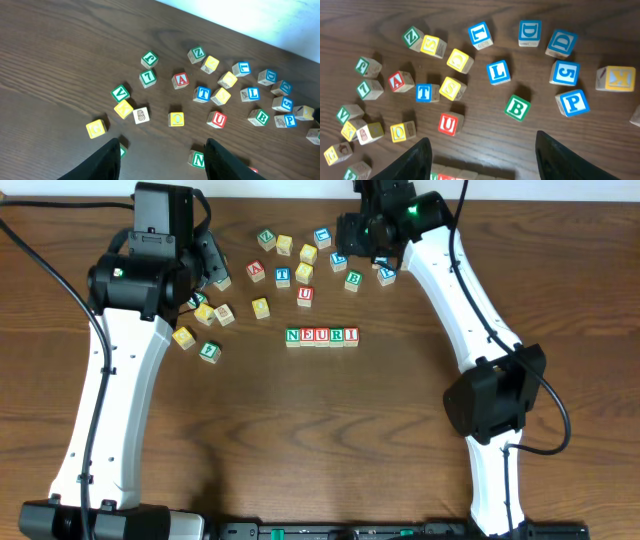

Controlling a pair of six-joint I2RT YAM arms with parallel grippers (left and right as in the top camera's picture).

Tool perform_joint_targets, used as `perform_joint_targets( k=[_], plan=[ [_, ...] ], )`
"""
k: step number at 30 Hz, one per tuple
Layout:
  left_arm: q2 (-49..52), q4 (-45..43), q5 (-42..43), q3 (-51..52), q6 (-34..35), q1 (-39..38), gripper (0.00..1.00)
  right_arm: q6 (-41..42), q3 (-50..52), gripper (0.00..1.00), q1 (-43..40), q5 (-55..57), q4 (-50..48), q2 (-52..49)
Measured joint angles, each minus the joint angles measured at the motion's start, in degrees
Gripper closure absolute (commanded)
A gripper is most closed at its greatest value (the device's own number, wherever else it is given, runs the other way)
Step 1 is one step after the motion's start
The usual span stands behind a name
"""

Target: Spell out NEURIPS

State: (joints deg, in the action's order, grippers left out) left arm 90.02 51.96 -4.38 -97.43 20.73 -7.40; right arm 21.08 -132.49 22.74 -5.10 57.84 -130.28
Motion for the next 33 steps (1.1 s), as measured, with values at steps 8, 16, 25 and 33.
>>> perform_joint_targets(
  k=[8,16,25,33],
  plan=[
    [0.24,-2.67,0.00,0.00,0.00,0.00,0.47,0.44,0.02,0.36,0.00,0.00,-1.92,-0.59],
    [3.43,-4.00,0.00,0.00,-0.02,0.00,0.47,0.44,0.02,0.36,0.00,0.00,-1.95,-0.61],
    [5.57,-4.39,0.00,0.00,-0.02,0.00,0.47,0.46,0.02,0.37,0.00,0.92,-1.99,-0.61],
    [7.43,-4.46,0.00,0.00,0.00,0.00,0.47,0.92,0.02,0.37,-0.02,3.13,-1.99,-1.38]
  ],
)
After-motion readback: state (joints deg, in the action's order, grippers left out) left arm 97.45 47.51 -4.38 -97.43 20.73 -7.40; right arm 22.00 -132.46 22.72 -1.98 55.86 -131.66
